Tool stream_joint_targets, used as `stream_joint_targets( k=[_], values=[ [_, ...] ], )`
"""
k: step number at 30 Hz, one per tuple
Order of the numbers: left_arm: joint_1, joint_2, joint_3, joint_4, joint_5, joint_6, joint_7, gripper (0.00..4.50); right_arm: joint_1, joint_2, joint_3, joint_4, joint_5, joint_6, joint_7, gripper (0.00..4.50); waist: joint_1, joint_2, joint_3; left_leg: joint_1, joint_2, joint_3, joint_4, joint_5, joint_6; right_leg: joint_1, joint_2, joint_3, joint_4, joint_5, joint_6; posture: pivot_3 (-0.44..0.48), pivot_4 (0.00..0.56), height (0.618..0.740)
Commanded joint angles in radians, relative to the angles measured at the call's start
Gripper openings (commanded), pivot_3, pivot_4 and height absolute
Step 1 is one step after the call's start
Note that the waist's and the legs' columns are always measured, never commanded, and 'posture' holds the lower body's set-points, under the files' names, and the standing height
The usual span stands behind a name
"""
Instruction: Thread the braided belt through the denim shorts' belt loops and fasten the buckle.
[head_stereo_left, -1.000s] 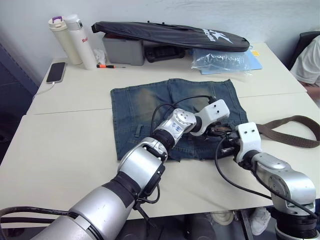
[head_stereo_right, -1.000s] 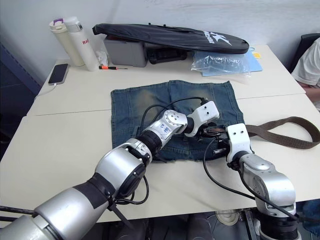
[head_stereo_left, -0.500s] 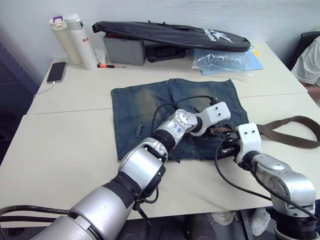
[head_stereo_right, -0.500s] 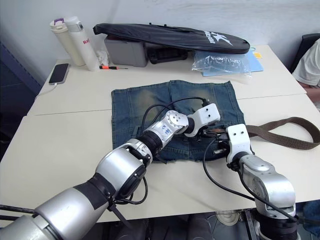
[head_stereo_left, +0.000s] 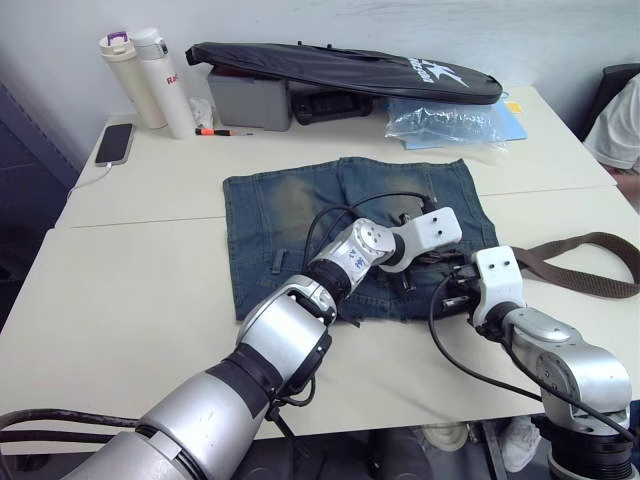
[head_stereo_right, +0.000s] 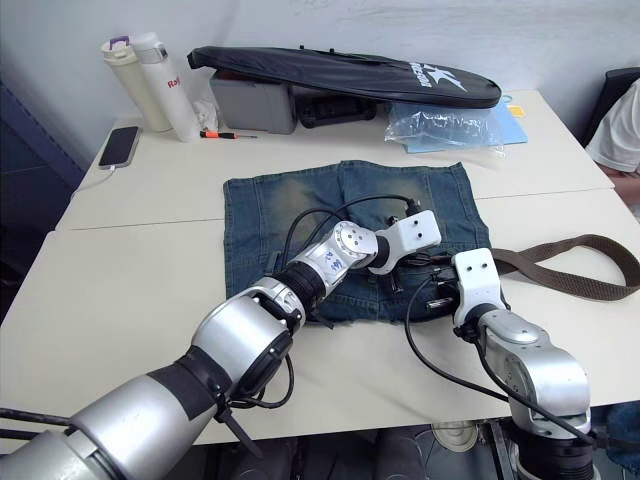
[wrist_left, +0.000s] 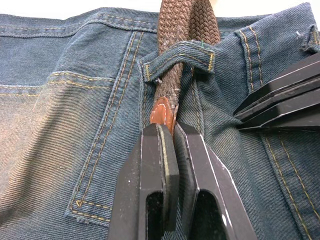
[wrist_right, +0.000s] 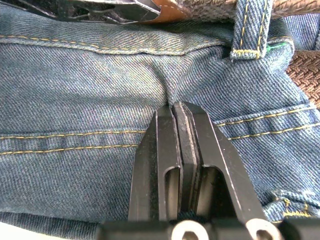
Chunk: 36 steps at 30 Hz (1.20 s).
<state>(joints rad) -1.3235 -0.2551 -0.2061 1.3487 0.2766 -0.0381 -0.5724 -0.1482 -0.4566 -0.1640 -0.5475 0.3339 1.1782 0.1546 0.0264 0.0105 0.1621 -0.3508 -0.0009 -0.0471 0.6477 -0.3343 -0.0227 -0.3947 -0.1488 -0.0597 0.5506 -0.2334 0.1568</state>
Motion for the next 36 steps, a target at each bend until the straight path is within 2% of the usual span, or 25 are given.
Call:
stream_joint_targets(
  k=[1,7,14,18,24,29,35,36],
  values=[
    [-0.023,-0.009,0.035,-0.017,-0.033,0.003,-0.021,0.04,0.022,0.012,0.015,0.019,0.000,0.036,0.006,0.00,0.000,0.000,0.000,0.000,0.000,0.000,0.000,0.000,0.000,0.000,0.000,0.000,0.000,0.000,0.000,0.000,0.150,0.740],
    [-0.065,0.050,0.016,-0.041,-0.005,0.032,-0.059,0.04,0.023,0.015,0.017,0.025,-0.001,0.034,0.007,0.00,-0.001,0.000,0.000,0.000,0.000,0.000,0.000,0.000,0.000,0.000,0.000,0.000,0.000,0.000,0.000,0.000,0.150,0.740],
    [-0.015,0.163,-0.049,-0.122,0.032,0.008,-0.142,0.04,0.030,0.024,0.020,0.028,-0.003,0.032,0.008,0.00,-0.005,0.003,-0.002,0.000,0.000,0.000,-0.001,0.000,0.000,-0.001,0.000,0.000,0.001,0.000,0.000,0.000,0.150,0.740],
    [0.059,0.229,-0.053,-0.290,0.014,0.061,-0.208,0.04,0.027,0.022,0.024,0.037,-0.004,0.028,0.013,0.00,-0.006,0.005,-0.003,0.000,0.000,0.000,0.000,0.000,0.000,-0.001,0.000,0.000,0.002,0.000,0.000,0.000,0.150,0.740],
    [0.244,0.312,-0.069,-0.720,-0.013,0.302,-0.314,0.04,0.021,0.019,0.029,0.051,-0.007,0.022,0.021,0.00,-0.011,0.007,-0.004,0.001,0.000,0.000,-0.001,0.001,-0.001,-0.001,0.000,0.001,0.003,0.000,-0.001,0.000,0.150,0.740],
    [0.357,0.362,-0.116,-0.978,-0.014,0.456,-0.361,0.04,0.014,0.016,0.038,0.062,-0.010,0.018,0.028,0.00,-0.008,0.005,-0.005,0.002,0.000,0.000,0.000,0.001,0.000,0.000,0.000,0.001,0.004,-0.001,-0.001,0.000,0.150,0.740],
    [0.407,0.343,-0.123,-1.095,-0.066,0.559,-0.354,0.04,0.003,0.015,0.048,0.072,-0.012,0.015,0.033,0.00,-0.005,0.004,-0.006,0.003,0.000,0.000,0.000,0.000,0.000,0.001,0.000,0.002,0.004,-0.001,-0.002,0.000,0.150,0.740],
    [0.405,0.340,-0.121,-1.105,-0.079,0.571,-0.356,0.65,0.002,0.014,0.049,0.073,-0.012,0.014,0.034,0.00,-0.005,0.004,-0.006,0.004,0.000,0.000,0.000,0.000,0.000,0.001,0.000,0.002,0.004,-0.001,-0.002,0.000,0.150,0.740]
  ],
)
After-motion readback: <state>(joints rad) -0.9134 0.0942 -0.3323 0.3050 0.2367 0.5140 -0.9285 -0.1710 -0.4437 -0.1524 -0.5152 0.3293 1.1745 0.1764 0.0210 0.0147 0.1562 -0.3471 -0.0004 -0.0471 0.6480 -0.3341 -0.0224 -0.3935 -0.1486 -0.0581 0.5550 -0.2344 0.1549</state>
